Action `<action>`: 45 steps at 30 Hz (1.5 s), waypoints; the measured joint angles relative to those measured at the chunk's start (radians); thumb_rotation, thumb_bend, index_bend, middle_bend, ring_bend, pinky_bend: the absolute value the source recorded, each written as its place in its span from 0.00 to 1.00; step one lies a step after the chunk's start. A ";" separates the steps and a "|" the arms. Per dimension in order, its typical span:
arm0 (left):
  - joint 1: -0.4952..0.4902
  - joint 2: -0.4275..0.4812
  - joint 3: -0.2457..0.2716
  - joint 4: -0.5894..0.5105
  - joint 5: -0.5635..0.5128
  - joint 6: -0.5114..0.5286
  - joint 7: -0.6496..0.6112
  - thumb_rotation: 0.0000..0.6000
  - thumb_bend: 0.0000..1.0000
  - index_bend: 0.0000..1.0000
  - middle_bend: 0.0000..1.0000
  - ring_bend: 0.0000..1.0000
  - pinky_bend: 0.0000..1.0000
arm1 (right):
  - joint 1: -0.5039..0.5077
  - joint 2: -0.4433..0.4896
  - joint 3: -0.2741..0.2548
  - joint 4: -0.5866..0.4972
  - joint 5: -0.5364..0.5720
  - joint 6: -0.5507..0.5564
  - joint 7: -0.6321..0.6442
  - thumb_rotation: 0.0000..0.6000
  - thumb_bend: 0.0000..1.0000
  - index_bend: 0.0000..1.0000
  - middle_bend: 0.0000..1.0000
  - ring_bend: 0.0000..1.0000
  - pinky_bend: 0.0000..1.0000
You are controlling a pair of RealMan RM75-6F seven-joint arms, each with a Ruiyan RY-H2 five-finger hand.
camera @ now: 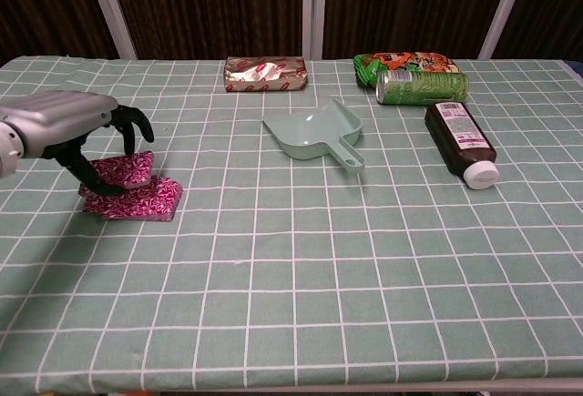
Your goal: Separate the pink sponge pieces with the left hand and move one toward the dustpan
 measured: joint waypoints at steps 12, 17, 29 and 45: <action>-0.017 0.034 -0.042 0.102 -0.038 -0.006 -0.013 1.00 0.34 0.29 0.60 0.24 0.22 | -0.002 0.009 0.001 -0.019 -0.004 0.011 -0.015 1.00 0.12 0.00 0.00 0.00 0.00; -0.027 0.020 -0.054 0.208 -0.038 -0.024 -0.050 1.00 0.33 0.21 0.32 0.14 0.21 | -0.003 0.012 0.002 -0.026 0.000 0.011 -0.021 1.00 0.12 0.00 0.00 0.00 0.00; -0.023 0.045 -0.046 0.197 -0.041 -0.063 -0.087 1.00 0.29 0.14 0.12 0.06 0.20 | 0.001 0.007 0.001 -0.018 0.006 0.000 -0.015 1.00 0.12 0.00 0.00 0.00 0.00; -0.012 0.142 0.023 -0.113 -0.057 -0.069 -0.014 1.00 0.26 0.14 0.22 0.06 0.19 | 0.000 -0.002 -0.004 0.004 0.005 -0.008 0.007 1.00 0.13 0.00 0.00 0.00 0.00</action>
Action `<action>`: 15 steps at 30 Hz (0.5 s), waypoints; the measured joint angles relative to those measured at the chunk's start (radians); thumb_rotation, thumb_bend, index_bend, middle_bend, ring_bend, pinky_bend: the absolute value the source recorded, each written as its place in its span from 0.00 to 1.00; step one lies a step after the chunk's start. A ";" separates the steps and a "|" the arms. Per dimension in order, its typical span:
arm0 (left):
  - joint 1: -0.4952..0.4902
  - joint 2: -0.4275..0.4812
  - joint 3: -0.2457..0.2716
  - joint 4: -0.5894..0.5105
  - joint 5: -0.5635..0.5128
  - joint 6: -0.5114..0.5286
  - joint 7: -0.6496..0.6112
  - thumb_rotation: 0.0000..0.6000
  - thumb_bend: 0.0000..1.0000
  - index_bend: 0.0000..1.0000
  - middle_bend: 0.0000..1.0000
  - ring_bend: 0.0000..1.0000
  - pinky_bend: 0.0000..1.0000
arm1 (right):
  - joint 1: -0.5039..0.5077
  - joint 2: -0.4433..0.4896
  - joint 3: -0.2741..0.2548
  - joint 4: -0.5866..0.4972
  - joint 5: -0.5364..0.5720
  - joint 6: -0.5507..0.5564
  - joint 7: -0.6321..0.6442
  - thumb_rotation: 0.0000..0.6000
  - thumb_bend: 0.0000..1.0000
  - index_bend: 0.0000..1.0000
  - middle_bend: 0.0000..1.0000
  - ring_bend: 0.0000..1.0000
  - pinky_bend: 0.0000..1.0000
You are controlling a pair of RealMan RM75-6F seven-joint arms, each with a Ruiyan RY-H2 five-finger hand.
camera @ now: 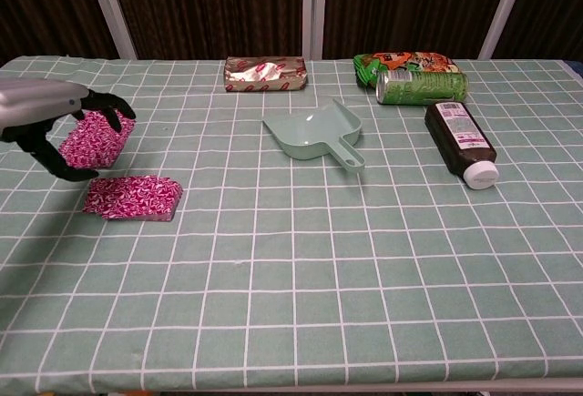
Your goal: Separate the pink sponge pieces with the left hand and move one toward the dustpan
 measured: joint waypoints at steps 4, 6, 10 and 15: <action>-0.001 -0.032 0.016 0.002 0.000 0.005 0.011 1.00 0.26 0.14 0.22 0.06 0.19 | -0.002 0.003 0.001 0.002 0.004 0.002 0.005 1.00 0.13 0.00 0.00 0.00 0.00; -0.001 -0.054 0.025 0.017 0.004 0.010 0.015 1.00 0.26 0.14 0.23 0.06 0.19 | -0.003 0.004 0.002 0.004 0.005 0.000 0.008 1.00 0.13 0.00 0.00 0.00 0.00; -0.002 -0.093 0.034 0.046 0.002 0.011 0.018 1.00 0.26 0.14 0.23 0.06 0.19 | -0.004 0.004 0.001 0.006 0.003 0.001 0.012 1.00 0.12 0.00 0.00 0.00 0.00; -0.008 -0.109 0.041 0.046 -0.012 0.007 0.033 1.00 0.24 0.14 0.23 0.06 0.19 | -0.005 0.004 0.000 0.009 0.004 -0.001 0.018 1.00 0.12 0.00 0.00 0.00 0.00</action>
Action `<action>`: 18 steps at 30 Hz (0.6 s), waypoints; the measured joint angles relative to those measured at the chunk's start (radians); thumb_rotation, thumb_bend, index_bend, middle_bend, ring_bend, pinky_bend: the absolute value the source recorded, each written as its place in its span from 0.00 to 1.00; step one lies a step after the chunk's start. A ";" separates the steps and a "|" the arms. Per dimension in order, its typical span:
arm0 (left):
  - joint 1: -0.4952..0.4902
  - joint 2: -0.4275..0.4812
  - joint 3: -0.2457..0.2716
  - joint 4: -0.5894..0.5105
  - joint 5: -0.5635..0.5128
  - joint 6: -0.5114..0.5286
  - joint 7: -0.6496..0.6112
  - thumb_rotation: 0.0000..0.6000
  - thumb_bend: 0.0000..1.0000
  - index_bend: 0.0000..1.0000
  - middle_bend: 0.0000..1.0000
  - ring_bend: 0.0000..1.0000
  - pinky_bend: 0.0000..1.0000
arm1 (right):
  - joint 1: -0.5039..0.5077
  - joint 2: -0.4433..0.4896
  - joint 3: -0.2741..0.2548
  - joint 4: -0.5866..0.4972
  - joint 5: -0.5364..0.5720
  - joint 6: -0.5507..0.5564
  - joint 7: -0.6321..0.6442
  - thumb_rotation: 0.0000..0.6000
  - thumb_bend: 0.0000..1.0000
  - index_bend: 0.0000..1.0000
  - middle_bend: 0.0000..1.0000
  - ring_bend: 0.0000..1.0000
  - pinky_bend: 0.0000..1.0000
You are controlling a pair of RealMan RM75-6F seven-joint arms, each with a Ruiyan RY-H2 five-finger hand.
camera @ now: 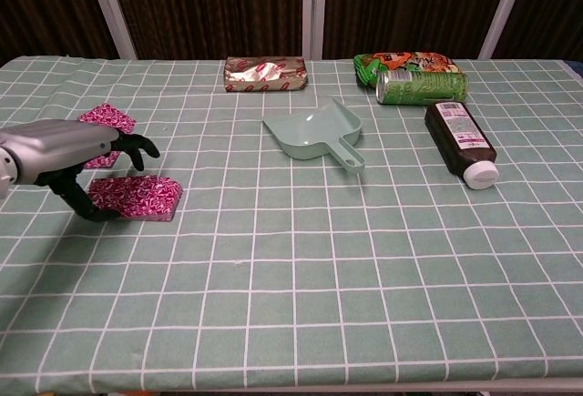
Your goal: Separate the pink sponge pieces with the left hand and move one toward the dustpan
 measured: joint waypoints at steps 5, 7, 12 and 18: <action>-0.003 -0.009 0.000 0.000 -0.013 0.000 0.003 1.00 0.24 0.14 0.25 0.06 0.19 | 0.001 -0.001 -0.001 0.003 0.000 -0.004 0.004 1.00 0.12 0.00 0.00 0.00 0.00; -0.006 -0.011 0.001 0.000 -0.019 -0.002 0.006 1.00 0.24 0.14 0.25 0.06 0.19 | 0.001 0.000 0.000 0.003 0.000 -0.004 0.005 1.00 0.13 0.00 0.00 0.00 0.00; -0.012 -0.018 0.000 0.003 -0.033 -0.004 0.011 1.00 0.25 0.14 0.28 0.06 0.19 | 0.000 0.001 -0.001 0.003 0.000 -0.005 0.006 1.00 0.13 0.00 0.00 0.00 0.00; -0.017 -0.028 0.006 0.020 -0.038 0.004 0.035 1.00 0.25 0.14 0.28 0.06 0.19 | 0.001 0.004 -0.003 0.003 -0.002 -0.007 0.005 1.00 0.13 0.00 0.00 0.00 0.00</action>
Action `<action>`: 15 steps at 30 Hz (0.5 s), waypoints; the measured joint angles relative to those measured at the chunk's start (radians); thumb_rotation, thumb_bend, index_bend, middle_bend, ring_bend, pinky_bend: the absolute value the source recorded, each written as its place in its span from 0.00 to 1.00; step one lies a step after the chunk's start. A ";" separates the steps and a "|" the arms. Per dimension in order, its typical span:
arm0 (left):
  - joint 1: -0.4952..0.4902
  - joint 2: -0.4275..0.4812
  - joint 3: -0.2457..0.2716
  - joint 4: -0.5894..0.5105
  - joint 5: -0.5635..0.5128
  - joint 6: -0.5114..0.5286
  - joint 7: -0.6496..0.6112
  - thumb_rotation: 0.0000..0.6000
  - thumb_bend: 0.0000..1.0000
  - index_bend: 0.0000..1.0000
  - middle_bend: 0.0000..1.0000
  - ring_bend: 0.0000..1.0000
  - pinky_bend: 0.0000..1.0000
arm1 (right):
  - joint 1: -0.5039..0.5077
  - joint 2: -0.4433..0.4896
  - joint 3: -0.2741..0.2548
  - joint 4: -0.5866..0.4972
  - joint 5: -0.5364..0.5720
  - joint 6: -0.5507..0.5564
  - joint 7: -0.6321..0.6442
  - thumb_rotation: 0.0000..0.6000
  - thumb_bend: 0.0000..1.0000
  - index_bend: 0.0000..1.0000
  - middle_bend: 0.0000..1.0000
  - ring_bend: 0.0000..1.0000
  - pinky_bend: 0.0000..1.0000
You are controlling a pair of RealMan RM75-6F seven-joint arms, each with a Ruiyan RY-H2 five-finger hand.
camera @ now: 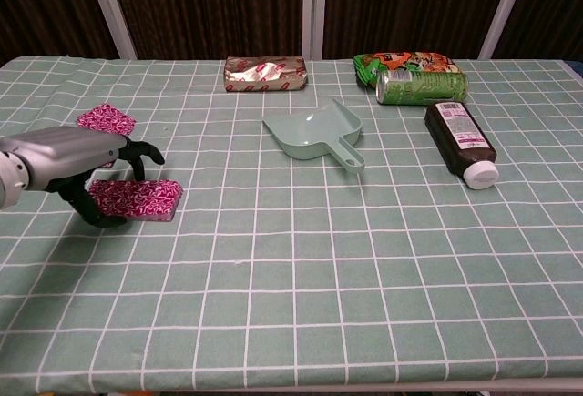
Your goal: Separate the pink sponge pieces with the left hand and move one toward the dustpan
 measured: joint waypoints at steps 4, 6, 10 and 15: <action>-0.001 -0.007 0.001 0.007 0.000 0.010 0.006 1.00 0.25 0.14 0.28 0.06 0.19 | 0.000 -0.001 0.000 0.000 0.002 -0.002 0.000 1.00 0.13 0.00 0.00 0.00 0.00; -0.001 -0.011 0.003 0.012 0.000 0.011 0.008 1.00 0.25 0.14 0.28 0.06 0.19 | 0.000 0.000 -0.001 -0.001 0.002 -0.002 0.000 1.00 0.13 0.00 0.00 0.00 0.00; -0.002 -0.016 0.009 0.022 0.005 0.008 0.012 1.00 0.25 0.14 0.29 0.06 0.19 | 0.000 0.000 0.001 -0.002 0.003 -0.001 0.001 1.00 0.13 0.00 0.00 0.00 0.00; -0.005 -0.022 0.006 0.028 0.005 0.004 0.006 1.00 0.25 0.14 0.31 0.06 0.19 | -0.003 -0.001 0.002 0.002 0.005 0.002 0.004 1.00 0.13 0.00 0.00 0.00 0.00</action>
